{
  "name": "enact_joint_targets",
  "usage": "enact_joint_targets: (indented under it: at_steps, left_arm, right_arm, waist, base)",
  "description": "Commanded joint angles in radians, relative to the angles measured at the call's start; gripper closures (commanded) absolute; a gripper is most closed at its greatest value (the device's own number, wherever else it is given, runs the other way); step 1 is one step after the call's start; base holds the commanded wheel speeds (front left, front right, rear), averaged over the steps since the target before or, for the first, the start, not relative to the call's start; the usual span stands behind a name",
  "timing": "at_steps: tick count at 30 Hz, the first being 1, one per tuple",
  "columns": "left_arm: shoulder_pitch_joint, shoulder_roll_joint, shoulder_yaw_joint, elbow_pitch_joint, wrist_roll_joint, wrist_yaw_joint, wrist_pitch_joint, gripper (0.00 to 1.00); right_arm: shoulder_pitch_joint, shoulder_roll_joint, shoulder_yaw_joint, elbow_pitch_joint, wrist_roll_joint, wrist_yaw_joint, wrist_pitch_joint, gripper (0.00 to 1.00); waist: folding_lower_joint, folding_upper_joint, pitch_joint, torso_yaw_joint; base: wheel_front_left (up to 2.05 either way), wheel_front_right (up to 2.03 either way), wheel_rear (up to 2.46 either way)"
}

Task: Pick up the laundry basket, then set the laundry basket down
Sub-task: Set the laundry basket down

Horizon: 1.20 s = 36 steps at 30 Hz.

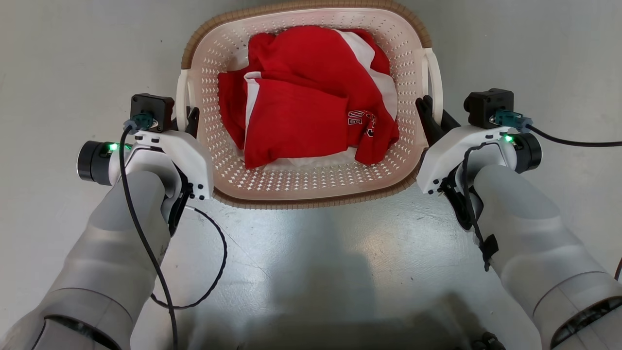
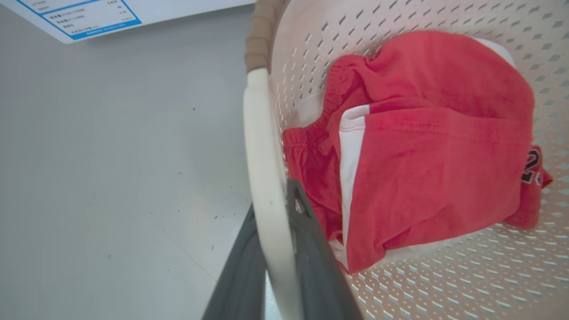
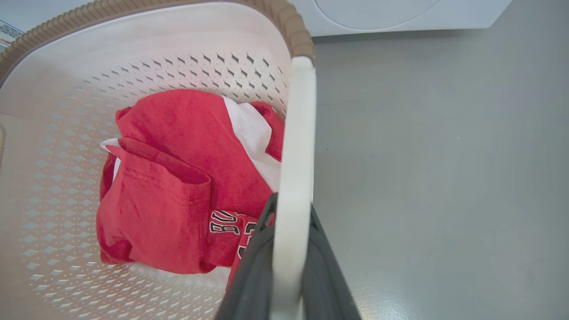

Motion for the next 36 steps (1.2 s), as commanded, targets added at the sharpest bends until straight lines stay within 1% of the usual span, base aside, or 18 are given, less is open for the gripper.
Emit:
enact_joint_targets:
  at_steps: [1, 20, 21, 22, 23, 24, 28, 36]
  left_arm:
    - [-0.012, 0.028, 0.013, 0.001, 0.020, -0.008, -0.008, 1.00]
    - [-0.011, 0.015, 0.034, 0.030, 0.035, -0.016, -0.008, 1.00]
    - [-0.009, 0.012, 0.041, 0.036, 0.026, -0.013, -0.008, 0.85]
    - [-0.008, 0.009, 0.047, 0.042, 0.020, -0.008, -0.008, 0.54]
    - [-0.005, 0.005, 0.052, 0.050, 0.012, -0.002, 0.003, 0.00]
    - [0.000, 0.001, 0.055, 0.056, 0.005, -0.003, 0.022, 0.00]
    - [0.003, -0.007, 0.059, 0.066, -0.005, 0.003, 0.027, 0.00]
    - [0.009, -0.003, 0.057, 0.076, -0.014, 0.010, 0.032, 0.00]
  right_arm:
    - [0.051, 0.020, 0.017, -0.004, 0.007, 0.007, -0.014, 1.00]
    - [0.040, 0.020, 0.080, 0.000, 0.090, 0.007, -0.014, 1.00]
    - [0.035, 0.020, 0.075, 0.003, 0.090, 0.007, -0.014, 0.99]
    - [0.032, 0.020, 0.072, 0.006, 0.088, 0.007, -0.014, 0.68]
    - [0.029, 0.020, 0.069, 0.009, 0.086, 0.007, -0.014, 0.31]
    - [0.024, 0.020, 0.064, 0.013, 0.079, 0.007, -0.014, 0.00]
    - [0.015, 0.020, 0.037, 0.014, 0.052, 0.007, -0.014, 0.00]
    - [0.032, 0.020, -0.009, -0.001, 0.014, 0.007, -0.014, 0.00]
  waist:
    - [-0.0001, 0.0000, 0.001, 0.000]
    - [-0.0001, 0.0000, 0.012, -0.005]
    - [-0.0001, 0.0000, 0.013, -0.006]
    - [-0.0001, 0.0000, 0.014, -0.007]
    - [-0.0001, 0.0000, 0.015, -0.007]
    - [-0.0001, 0.0000, 0.016, -0.008]
    - [-0.0001, 0.0000, 0.020, -0.008]
    - [-0.0001, 0.0000, 0.001, -0.010]
  base:
    - [0.00, 0.00, 0.00]
    - [0.00, 0.00, 0.00]
    - [0.00, 0.00, 0.00]
    - [0.00, 0.00, 0.00]
    - [0.00, 0.00, 0.00]
    - [0.00, 0.00, 0.00]
    - [0.00, 0.00, 0.00]
    - [0.00, 0.00, 0.00]
